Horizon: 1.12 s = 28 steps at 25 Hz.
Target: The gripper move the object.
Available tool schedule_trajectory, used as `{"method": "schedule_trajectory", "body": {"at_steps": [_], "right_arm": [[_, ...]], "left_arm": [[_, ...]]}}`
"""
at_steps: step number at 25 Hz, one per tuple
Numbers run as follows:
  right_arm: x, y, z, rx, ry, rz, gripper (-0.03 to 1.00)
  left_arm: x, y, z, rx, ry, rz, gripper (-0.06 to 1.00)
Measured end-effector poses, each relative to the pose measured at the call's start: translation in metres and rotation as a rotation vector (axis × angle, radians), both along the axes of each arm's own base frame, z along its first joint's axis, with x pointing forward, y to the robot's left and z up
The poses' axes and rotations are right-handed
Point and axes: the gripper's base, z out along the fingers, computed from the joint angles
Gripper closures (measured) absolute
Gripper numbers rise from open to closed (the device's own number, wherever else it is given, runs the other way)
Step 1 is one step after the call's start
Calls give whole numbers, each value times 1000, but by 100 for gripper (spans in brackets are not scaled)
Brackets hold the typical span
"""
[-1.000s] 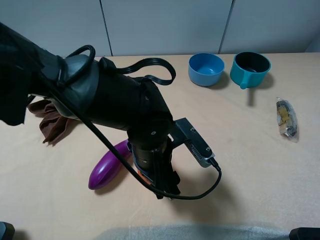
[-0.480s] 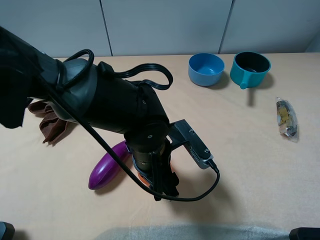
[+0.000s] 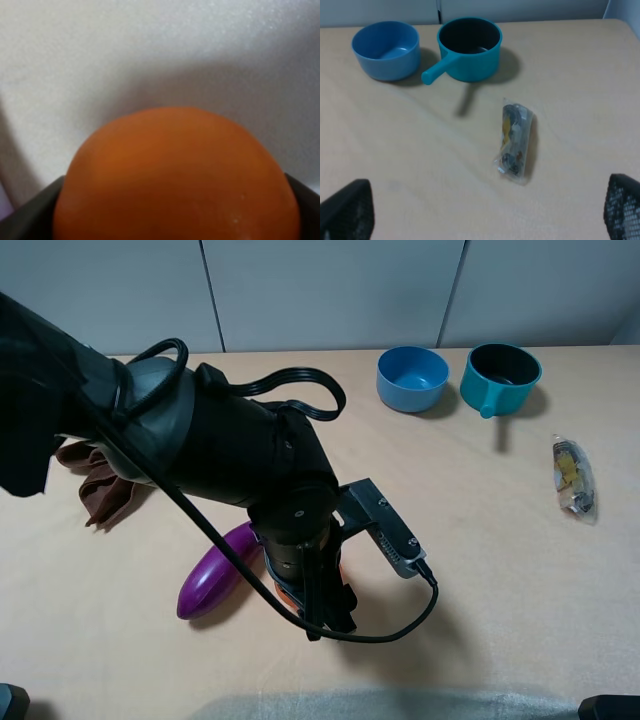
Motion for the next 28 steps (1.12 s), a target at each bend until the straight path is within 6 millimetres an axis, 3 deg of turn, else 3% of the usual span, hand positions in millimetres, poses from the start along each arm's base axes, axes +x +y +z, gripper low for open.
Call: {"method": "schedule_trajectory", "body": {"at_steps": [8, 20, 28], "right_arm": [[0, 0, 0, 0, 0, 0, 28], [0, 0, 0, 0, 0, 0, 28], [0, 0, 0, 0, 0, 0, 28]], "left_arm": [[0, 1, 0, 7, -2, -6, 8], [-1, 2, 1, 23, 4, -2, 7], [-1, 3, 29, -41, -22, 7, 2]]}}
